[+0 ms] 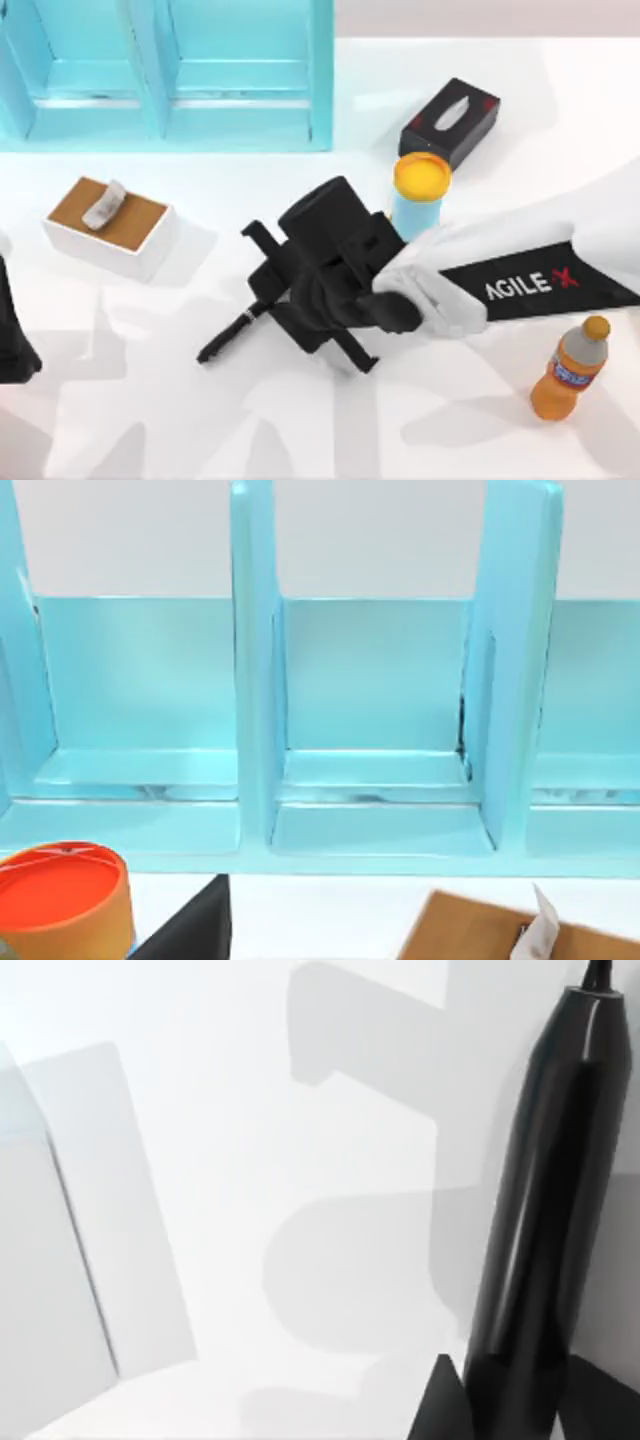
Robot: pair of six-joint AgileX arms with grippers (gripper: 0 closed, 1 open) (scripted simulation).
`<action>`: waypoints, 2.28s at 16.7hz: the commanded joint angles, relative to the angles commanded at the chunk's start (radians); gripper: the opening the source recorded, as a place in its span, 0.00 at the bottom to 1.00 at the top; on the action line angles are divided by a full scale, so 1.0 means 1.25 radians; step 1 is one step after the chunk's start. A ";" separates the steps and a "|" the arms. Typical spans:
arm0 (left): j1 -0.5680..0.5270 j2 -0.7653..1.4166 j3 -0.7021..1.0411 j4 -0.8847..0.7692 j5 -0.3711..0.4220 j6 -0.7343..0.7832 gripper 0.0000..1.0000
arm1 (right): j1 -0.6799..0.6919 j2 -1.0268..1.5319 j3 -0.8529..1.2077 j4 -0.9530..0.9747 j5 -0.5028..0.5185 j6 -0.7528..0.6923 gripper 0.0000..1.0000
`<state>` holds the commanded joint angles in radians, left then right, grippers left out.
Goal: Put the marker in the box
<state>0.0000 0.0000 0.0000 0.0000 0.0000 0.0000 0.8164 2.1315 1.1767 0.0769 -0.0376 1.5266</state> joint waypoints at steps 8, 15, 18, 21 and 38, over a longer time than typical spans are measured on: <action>0.000 0.000 0.000 0.000 0.000 0.000 1.00 | -0.001 -0.091 0.076 -0.168 -0.001 -0.001 0.00; 0.000 0.000 0.000 0.000 0.000 0.000 1.00 | -0.001 -0.156 0.129 -0.285 -0.003 -0.002 0.00; 0.000 0.000 0.000 0.000 0.000 0.000 1.00 | -0.001 -0.152 0.127 -0.282 -0.003 -0.001 0.00; 0.000 0.000 0.000 0.000 0.000 0.000 1.00 | -0.052 -0.187 0.121 -0.293 -0.045 -0.044 0.00; 0.000 0.000 0.000 0.000 0.000 0.000 1.00 | -1.271 -0.459 -0.084 -0.471 -0.433 -0.552 0.00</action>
<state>0.0000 0.0000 0.0000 0.0000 0.0000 0.0000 -0.7724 1.5574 1.0721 -0.5116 -0.5786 0.8371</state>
